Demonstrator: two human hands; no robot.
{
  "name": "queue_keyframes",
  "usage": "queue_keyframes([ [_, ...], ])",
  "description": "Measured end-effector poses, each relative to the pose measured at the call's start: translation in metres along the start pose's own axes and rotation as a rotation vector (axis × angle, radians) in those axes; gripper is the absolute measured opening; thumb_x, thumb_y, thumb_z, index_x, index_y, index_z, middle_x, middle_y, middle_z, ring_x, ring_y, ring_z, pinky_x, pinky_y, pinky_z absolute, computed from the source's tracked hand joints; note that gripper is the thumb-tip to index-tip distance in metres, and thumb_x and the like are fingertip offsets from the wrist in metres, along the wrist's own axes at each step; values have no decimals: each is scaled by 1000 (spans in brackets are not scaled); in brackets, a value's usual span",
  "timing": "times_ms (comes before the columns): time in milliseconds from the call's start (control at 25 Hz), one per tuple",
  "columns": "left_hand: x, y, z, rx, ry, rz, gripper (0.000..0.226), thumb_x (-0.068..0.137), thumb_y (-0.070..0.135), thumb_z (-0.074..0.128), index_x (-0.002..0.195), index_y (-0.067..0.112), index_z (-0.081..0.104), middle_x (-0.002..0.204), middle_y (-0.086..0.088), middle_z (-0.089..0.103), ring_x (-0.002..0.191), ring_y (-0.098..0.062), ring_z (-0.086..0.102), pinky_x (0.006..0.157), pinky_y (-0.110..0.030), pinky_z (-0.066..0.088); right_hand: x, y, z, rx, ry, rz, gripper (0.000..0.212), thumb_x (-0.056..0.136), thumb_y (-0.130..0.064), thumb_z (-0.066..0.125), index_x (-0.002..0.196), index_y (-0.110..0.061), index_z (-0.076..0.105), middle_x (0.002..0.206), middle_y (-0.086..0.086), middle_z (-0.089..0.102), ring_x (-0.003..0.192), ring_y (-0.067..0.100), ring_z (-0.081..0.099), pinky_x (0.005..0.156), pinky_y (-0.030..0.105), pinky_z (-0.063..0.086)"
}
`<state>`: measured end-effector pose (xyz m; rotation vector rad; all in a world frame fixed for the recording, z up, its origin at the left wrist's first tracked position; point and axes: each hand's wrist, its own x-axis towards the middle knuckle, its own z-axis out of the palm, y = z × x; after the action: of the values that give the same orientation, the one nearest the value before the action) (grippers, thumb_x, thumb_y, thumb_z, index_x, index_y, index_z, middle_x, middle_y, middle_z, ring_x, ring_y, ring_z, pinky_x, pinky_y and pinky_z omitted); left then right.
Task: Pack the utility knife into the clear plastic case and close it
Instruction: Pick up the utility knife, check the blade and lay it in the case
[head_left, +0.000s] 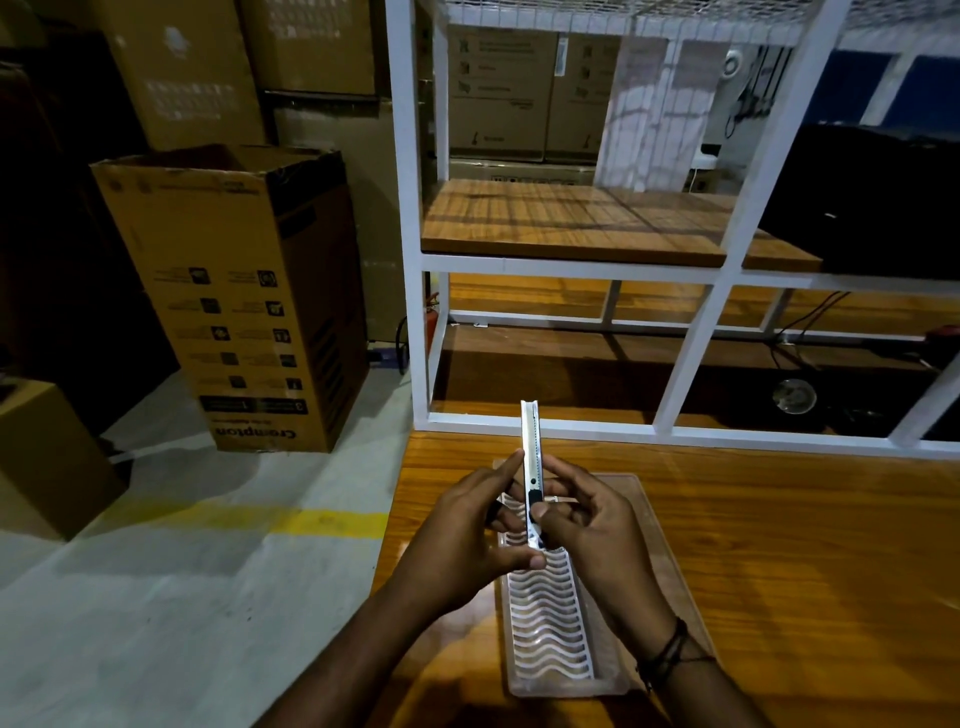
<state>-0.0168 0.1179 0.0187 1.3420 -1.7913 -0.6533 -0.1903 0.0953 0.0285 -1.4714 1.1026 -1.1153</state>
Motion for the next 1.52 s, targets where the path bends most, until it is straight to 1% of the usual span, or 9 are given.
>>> queue_keyframes([
  [200, -2, -2, 5, 15, -18, -5, 111, 72, 20, 93, 159, 40, 29, 126, 13, 59, 95, -6, 67, 86, -27, 62, -5, 2, -2, 17, 6, 26, 58, 89, 9, 63, 127, -35, 63, 117, -7, 72, 101, 2, 72, 74, 26, 62],
  [360, -2, -3, 9, 80, -38, -25, 110, 72, 24, 93, 157, 45, 26, 128, 12, 59, 96, -3, 64, 89, -22, 59, -7, 8, -7, 4, -5, 60, 61, 88, 12, 63, 134, -28, 62, 119, 0, 72, 99, 16, 75, 71, 30, 63],
  [560, 1, -14, 9, 323, -153, -112, 96, 76, 33, 90, 156, 41, 38, 146, 12, 53, 117, -8, 60, 94, -24, 55, -9, 25, -8, -240, 36, 66, 64, 83, 7, 69, 129, -36, 62, 108, -7, 73, 92, 13, 73, 77, 31, 62],
  [680, 0, -22, 12, 407, -201, -231, 86, 81, 36, 85, 155, 38, 40, 153, 9, 48, 128, -15, 57, 100, -31, 54, -14, 31, -5, -430, -40, 62, 58, 83, 0, 71, 125, -38, 60, 96, -21, 68, 86, 1, 67, 73, 9, 53],
  [800, 0, -27, 14, 383, -221, -316, 83, 83, 37, 84, 155, 34, 42, 149, 7, 50, 117, -14, 61, 94, -30, 55, -14, 42, 3, -587, -110, -7, 47, 80, -12, 74, 123, -30, 67, 101, -18, 66, 89, 2, 64, 73, 1, 44],
  [920, 2, -28, 14, 390, -234, -347, 79, 82, 37, 85, 152, 32, 48, 141, 6, 56, 106, -14, 65, 88, -31, 56, -8, 62, 13, -667, -113, 9, 39, 79, -27, 73, 118, -26, 71, 106, -7, 75, 98, 9, 68, 80, 13, 50],
  [1080, 2, -26, 16, 387, -256, -349, 76, 84, 34, 83, 151, 33, 48, 143, 4, 58, 113, -17, 64, 94, -35, 57, 2, 74, 22, -733, -125, 65, 41, 78, -32, 68, 118, -24, 71, 109, 3, 76, 104, 20, 70, 87, 31, 57],
  [1240, 1, -27, 15, 348, -273, -363, 75, 85, 33, 82, 152, 34, 47, 139, 5, 61, 112, -17, 64, 94, -36, 56, 7, 78, 24, -740, -144, 153, 39, 77, -29, 70, 116, -23, 72, 112, 5, 75, 107, 23, 70, 89, 34, 57],
  [1520, -2, -23, 15, 299, -258, -386, 74, 85, 32, 81, 151, 38, 47, 136, 9, 65, 100, -12, 67, 89, -34, 59, 10, 85, 27, -882, -192, 269, 46, 81, -26, 67, 125, -12, 64, 132, 16, 55, 121, 38, 58, 102, 40, 50],
])
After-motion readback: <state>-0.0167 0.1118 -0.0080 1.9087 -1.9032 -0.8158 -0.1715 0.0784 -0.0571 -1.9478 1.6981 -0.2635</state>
